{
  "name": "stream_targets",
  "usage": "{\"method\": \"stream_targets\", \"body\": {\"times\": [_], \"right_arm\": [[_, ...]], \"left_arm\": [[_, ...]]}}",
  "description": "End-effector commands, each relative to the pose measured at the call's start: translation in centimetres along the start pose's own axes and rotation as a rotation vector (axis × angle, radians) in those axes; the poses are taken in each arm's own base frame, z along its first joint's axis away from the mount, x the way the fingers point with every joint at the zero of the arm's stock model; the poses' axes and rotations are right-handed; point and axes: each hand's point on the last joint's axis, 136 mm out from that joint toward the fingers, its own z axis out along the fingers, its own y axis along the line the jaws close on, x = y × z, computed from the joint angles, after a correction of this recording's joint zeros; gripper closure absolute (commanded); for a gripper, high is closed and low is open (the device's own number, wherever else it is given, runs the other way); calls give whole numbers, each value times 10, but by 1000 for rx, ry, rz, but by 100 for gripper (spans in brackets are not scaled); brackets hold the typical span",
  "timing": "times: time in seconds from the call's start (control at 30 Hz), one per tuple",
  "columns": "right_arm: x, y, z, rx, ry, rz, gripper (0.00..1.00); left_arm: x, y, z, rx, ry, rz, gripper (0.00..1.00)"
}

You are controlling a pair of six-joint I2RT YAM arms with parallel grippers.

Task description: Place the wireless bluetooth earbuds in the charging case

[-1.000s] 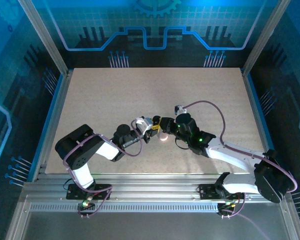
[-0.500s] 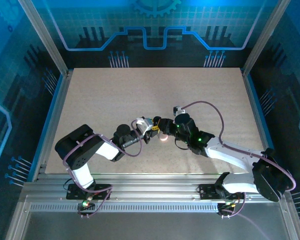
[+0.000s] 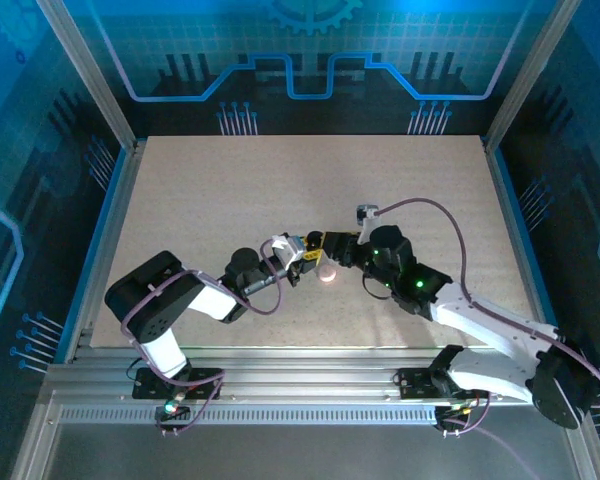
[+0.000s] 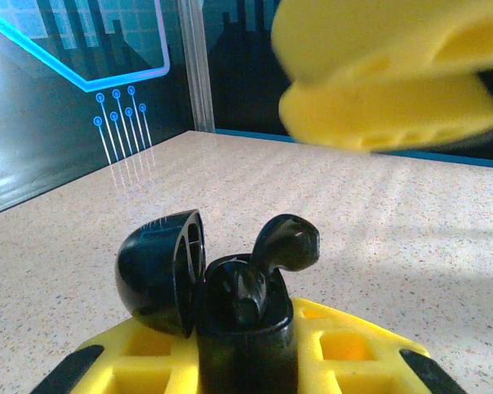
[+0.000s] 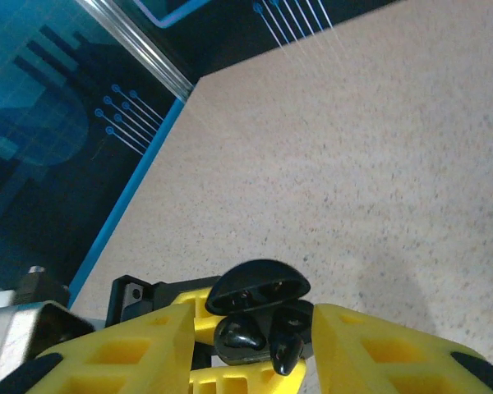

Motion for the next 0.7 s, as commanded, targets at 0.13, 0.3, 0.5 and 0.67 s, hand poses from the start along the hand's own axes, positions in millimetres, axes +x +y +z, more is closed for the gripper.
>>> {"method": "stream_targets", "body": {"times": [0.13, 0.3, 0.5, 0.67], "right_arm": [[0, -3, -18, -14, 1, -269, 55], [1, 5, -26, -81, -6, -420, 53], [2, 2, -30, -129, 4, -537, 47], [0, 3, -34, -244, 4, -545, 35]], "left_arm": [[-14, -13, -5, 59, -48, 18, 79], [-15, -17, -5, 82, -49, 19, 79], [-15, -18, -7, 89, -50, 24, 79], [-17, -20, -8, 100, -56, 33, 79]]}}
